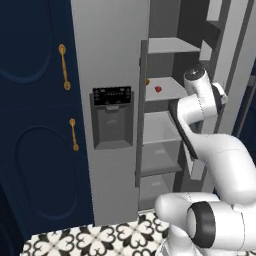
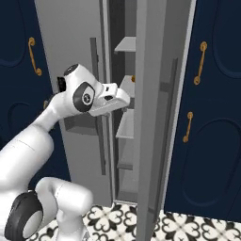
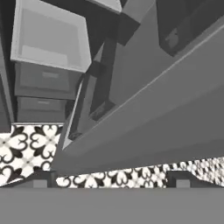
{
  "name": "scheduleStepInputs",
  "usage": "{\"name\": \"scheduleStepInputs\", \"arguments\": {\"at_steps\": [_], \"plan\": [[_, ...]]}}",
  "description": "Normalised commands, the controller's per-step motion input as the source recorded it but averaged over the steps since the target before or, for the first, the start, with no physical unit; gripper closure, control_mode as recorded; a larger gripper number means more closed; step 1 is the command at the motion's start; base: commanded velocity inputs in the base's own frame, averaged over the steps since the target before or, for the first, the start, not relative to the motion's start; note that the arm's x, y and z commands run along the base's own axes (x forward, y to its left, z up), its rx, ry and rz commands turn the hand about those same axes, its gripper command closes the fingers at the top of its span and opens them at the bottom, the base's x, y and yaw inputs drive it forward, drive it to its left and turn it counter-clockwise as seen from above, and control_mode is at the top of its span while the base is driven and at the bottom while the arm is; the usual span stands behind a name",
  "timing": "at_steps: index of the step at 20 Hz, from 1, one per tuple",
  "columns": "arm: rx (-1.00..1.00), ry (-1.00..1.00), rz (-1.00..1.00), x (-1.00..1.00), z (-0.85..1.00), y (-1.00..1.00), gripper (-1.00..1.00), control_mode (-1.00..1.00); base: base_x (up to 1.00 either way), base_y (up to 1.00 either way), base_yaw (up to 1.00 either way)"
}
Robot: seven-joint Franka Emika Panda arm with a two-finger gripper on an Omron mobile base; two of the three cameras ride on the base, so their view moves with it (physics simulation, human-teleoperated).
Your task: Take the strawberry from the fridge and place it on top of the pancake, located on the dining counter.
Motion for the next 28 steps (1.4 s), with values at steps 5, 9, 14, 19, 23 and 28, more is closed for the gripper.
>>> {"name": "scheduleStepInputs", "arguments": {"at_steps": [5, 9, 14, 19, 23, 28], "plan": [[-0.29, 0.18, 0.19, 0.62, -0.39, -0.05, -1.00, -1.00, 0.00, 0.00, 0.00], [-0.23, 0.13, 0.13, 0.42, -0.22, -0.19, -1.00, -1.00, 0.00, 0.00, 0.00], [-0.14, 0.16, 0.02, 0.02, 0.00, -0.54, -1.00, -1.00, 0.00, 0.00, 0.00], [-0.08, 0.16, 0.00, -0.02, 0.00, -0.68, -1.00, -1.00, 0.00, 0.00, 0.00], [-0.06, 0.15, 0.00, -0.03, 0.00, -0.77, -1.00, -1.00, 0.00, 0.00, 0.00], [-0.01, 0.11, 0.00, -0.05, 0.00, -0.89, -1.00, -1.00, 0.00, 0.00, 0.00]]}}
